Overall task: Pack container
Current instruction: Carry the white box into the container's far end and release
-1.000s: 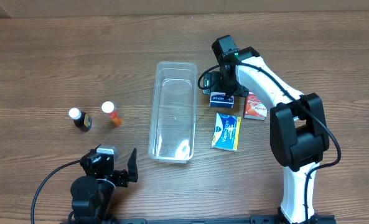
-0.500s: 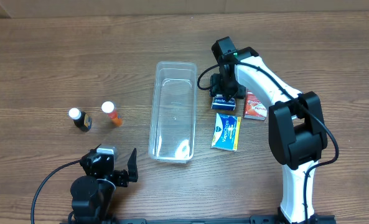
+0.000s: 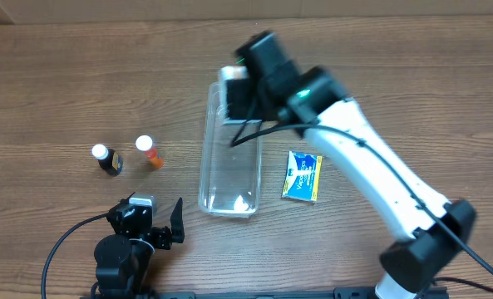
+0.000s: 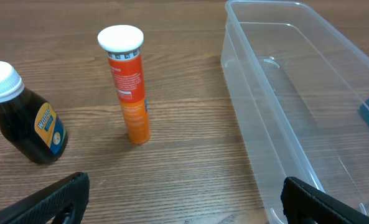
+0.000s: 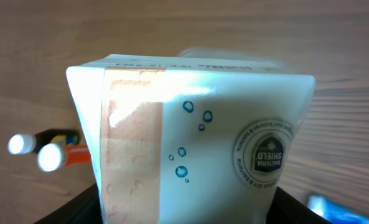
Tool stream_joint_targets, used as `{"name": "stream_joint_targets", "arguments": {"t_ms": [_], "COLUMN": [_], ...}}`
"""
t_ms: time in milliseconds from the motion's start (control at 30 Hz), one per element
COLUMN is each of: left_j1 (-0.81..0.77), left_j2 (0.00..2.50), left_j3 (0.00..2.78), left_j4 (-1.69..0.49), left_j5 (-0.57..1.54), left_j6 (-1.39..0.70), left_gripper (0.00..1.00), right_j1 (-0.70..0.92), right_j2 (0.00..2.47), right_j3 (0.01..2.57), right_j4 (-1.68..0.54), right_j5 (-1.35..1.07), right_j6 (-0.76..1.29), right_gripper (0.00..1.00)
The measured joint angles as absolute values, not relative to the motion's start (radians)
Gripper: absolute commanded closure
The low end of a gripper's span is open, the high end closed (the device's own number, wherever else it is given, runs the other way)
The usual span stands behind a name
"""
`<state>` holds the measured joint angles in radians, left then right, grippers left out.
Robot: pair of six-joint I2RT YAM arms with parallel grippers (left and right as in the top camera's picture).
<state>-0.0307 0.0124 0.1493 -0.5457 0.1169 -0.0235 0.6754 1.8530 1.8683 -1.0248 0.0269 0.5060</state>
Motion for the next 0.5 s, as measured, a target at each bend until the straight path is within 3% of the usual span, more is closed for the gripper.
{"name": "stream_joint_targets", "arguments": {"t_ms": [300, 500], "left_j1": [-0.031, -0.031], "left_j2": [0.012, 0.012], "left_j3": [0.149, 0.149], "left_j4": [-0.546, -0.546], "left_j5": [0.117, 0.117], "left_j6": [-0.023, -0.023], "left_gripper": [0.0, 0.0], "right_j1": [0.673, 0.656], "right_j2": [2.156, 2.176], "right_j3": [1.827, 1.826], "right_j4": [-0.912, -0.839], "right_j5": [0.051, 0.035], "right_j6": [0.601, 0.59], "right_gripper": [0.31, 0.17]}}
